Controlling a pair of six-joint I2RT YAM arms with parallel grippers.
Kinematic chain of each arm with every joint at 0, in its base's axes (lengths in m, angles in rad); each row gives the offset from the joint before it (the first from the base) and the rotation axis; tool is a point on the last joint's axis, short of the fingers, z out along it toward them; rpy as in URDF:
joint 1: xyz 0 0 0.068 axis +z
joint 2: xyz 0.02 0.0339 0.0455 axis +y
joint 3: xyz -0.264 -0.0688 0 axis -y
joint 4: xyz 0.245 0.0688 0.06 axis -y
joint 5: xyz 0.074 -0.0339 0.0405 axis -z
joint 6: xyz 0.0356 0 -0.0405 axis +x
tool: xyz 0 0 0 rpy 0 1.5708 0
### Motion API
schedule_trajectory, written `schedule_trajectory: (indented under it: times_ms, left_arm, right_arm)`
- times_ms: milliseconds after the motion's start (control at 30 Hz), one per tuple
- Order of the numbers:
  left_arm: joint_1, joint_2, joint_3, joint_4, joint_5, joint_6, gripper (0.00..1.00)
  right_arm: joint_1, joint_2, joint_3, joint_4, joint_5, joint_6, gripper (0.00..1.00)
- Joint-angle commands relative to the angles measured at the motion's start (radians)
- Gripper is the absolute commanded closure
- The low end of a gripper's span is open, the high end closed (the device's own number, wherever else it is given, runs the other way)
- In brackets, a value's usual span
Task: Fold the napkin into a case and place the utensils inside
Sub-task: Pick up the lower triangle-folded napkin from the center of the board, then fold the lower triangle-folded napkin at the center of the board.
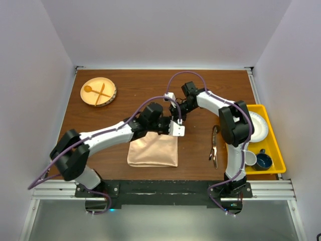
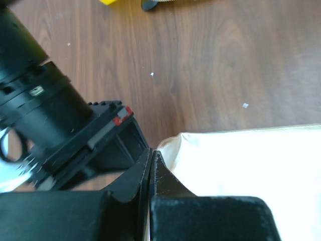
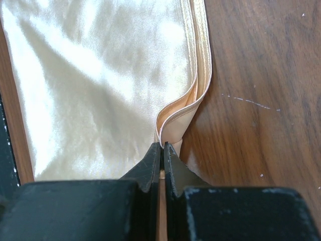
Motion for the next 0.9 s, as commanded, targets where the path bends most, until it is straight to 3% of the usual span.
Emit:
schedule_trajectory:
  times_ms: [0,300,600,867]
  left_arm:
    - [0.000,-0.085,-0.139,-0.161,0.033,0.011,1.00]
    - [-0.002,-0.098,-0.319,-0.118,-0.061,-0.066,1.00]
    - [-0.002,0.007,-0.324,-0.095,-0.139,-0.097,1.00]
    - [-0.002,-0.003,-0.346,-0.093,-0.147,-0.098,1.00]
  right_arm:
    - [0.000,-0.019,0.022,-0.015,-0.029,-0.035,1.00]
    - [0.002,-0.057,-0.003,-0.081,-0.046,-0.104,1.00]
    - [0.033,-0.095,-0.038,-0.126,-0.066,-0.120,1.00]
    - [0.054,-0.129,-0.125,-0.181,-0.046,-0.176,1.00]
